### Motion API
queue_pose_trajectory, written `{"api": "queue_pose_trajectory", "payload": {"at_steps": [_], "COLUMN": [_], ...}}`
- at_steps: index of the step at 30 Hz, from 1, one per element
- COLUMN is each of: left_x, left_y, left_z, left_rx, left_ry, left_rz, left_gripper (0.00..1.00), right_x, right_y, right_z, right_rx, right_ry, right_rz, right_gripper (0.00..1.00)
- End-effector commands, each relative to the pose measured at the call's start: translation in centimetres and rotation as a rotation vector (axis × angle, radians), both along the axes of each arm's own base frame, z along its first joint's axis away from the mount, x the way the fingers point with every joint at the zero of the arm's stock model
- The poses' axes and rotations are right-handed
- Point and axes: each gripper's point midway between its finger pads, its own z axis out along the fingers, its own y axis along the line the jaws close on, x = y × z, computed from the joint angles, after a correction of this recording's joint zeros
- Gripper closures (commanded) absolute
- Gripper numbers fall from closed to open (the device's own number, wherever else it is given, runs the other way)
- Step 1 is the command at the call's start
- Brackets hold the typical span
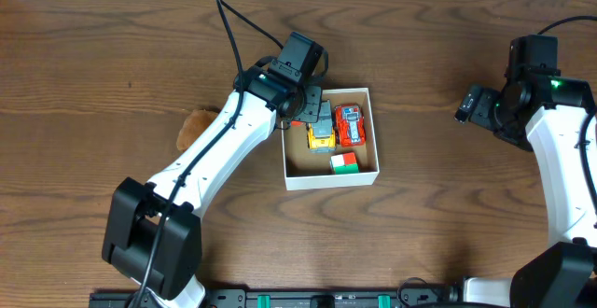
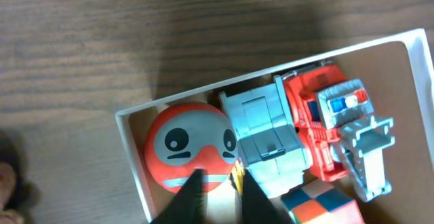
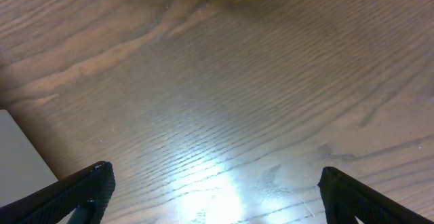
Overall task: Pack container
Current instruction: 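Carry the red ball into the box's back-left corner with the left gripper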
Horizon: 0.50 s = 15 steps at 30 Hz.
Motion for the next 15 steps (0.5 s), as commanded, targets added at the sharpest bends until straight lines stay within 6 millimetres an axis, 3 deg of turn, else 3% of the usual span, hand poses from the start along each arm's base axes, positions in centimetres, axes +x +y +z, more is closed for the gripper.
{"api": "queue_pose_trajectory", "payload": {"at_steps": [1, 15], "left_x": [0.3, 0.2], "left_y": [0.2, 0.3], "left_z": [0.7, -1.3], "left_rx": [0.001, 0.026], "left_ry": [-0.02, 0.021], "left_rz": [0.007, 0.007], "left_gripper": [0.93, 0.93], "right_x": [-0.1, -0.1], "right_y": [-0.1, -0.1], "right_z": [0.0, 0.0], "right_rx": [-0.006, -0.006], "right_ry": [0.003, 0.004], "right_rz": [0.009, 0.009], "right_gripper": [0.01, 0.01]}}
